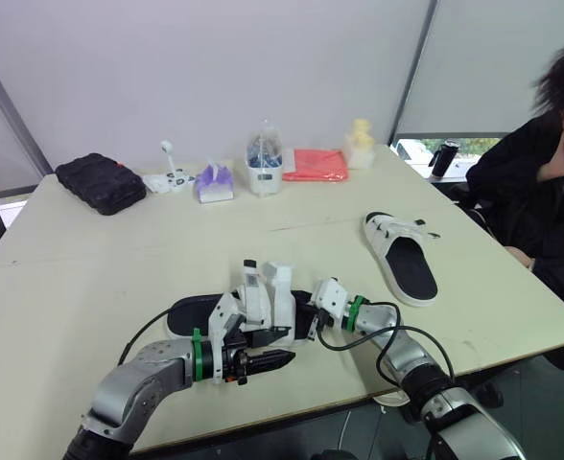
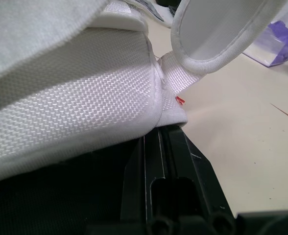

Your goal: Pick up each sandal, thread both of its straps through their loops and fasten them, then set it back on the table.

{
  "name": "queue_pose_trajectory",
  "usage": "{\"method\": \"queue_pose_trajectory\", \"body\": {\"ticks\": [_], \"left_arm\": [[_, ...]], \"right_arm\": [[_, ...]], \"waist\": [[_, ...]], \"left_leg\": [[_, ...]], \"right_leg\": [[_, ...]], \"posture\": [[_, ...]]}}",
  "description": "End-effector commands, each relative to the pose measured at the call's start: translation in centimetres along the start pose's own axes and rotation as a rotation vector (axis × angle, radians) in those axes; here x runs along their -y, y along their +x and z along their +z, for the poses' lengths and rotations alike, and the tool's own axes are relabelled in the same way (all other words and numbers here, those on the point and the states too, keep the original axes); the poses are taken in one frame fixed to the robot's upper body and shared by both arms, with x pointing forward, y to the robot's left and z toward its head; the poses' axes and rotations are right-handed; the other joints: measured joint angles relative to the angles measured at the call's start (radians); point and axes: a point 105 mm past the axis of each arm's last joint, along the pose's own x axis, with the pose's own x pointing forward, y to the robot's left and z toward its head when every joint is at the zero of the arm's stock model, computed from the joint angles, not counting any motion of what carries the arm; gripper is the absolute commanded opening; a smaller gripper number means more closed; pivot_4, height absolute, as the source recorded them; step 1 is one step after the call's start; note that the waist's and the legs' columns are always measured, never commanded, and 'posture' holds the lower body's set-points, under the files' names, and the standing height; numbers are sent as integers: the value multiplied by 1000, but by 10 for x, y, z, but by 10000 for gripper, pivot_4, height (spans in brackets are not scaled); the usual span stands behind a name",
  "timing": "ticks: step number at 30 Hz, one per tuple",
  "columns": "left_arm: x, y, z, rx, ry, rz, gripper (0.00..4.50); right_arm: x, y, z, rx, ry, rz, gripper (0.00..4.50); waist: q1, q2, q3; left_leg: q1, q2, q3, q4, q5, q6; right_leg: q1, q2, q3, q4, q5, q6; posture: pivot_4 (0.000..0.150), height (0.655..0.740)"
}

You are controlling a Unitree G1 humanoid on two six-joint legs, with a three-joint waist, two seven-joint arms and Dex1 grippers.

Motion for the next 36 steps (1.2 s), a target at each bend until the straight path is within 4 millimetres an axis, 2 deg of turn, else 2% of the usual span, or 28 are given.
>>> {"method": "queue_pose_trajectory", "body": {"ticks": [1, 5, 9, 12, 13, 22, 30, 34, 36], "left_arm": [[-4, 0, 11, 31, 28, 38, 28342], [-8, 0, 10, 35, -3, 72, 28342], [-12, 1, 12, 58, -49, 107, 16905], [-12, 1, 13, 69, -85, 113, 2123], [-11, 1, 12, 70, -95, 112, 981], [3, -8, -3, -26, -186, 41, 981], [34, -45, -32, -268, -130, -163, 981], [49, -53, -27, -278, -115, -262, 981], [61, -57, -14, -247, -121, -327, 981]], "right_arm": [[-57, -31, -84, -346, 181, 126, 0], [-58, -31, -83, -345, 182, 127, 0], [-57, -30, -83, -346, 182, 126, 0], [-58, -30, -84, -347, 183, 128, 0], [-58, -30, -84, -347, 183, 128, 0], [-58, -29, -84, -349, 181, 135, 0], [-57, -28, -83, -348, 175, 141, 0], [-57, -27, -82, -347, 174, 142, 0], [-57, -27, -82, -347, 173, 143, 0]], "waist": [[0, 0, 0], [1, 0, 0], [1, 0, 0], [1, 0, 0], [0, 0, 0], [-3, 0, 0], [-4, 0, 0], [-5, 0, 0], [-6, 0, 0]], "left_leg": [[0, 0, 0, 0, 0, 0], [0, 0, 0, 0, 0, 0], [0, 0, 0, 0, 0, 0], [0, 0, 0, 0, 0, 0], [0, 0, 0, 0, 0, 0], [2, 0, 0, 0, 0, 0], [4, 1, 0, 0, -1, -2], [1, 1, 0, 0, -1, -2], [1, 1, 1, 0, -1, -2]], "right_leg": [[0, 0, 0, 0, 0, 0], [1, 0, 0, 0, 0, 0], [1, 0, 0, 0, 0, 0], [1, 0, 0, 0, 0, 0], [1, 0, 0, 0, 0, 0], [2, 0, 0, 0, 0, 0], [-3, 0, 0, 3, 0, 0], [-4, 0, 0, 1, 0, 0], [-5, 0, 0, 1, 0, 0]], "posture": [[1500, 7400], [1500, 7400], [1500, 7400], [1500, 7400], [1500, 7400], [1500, 7400], [1500, 7400], [1500, 7400], [1500, 7400]]}}
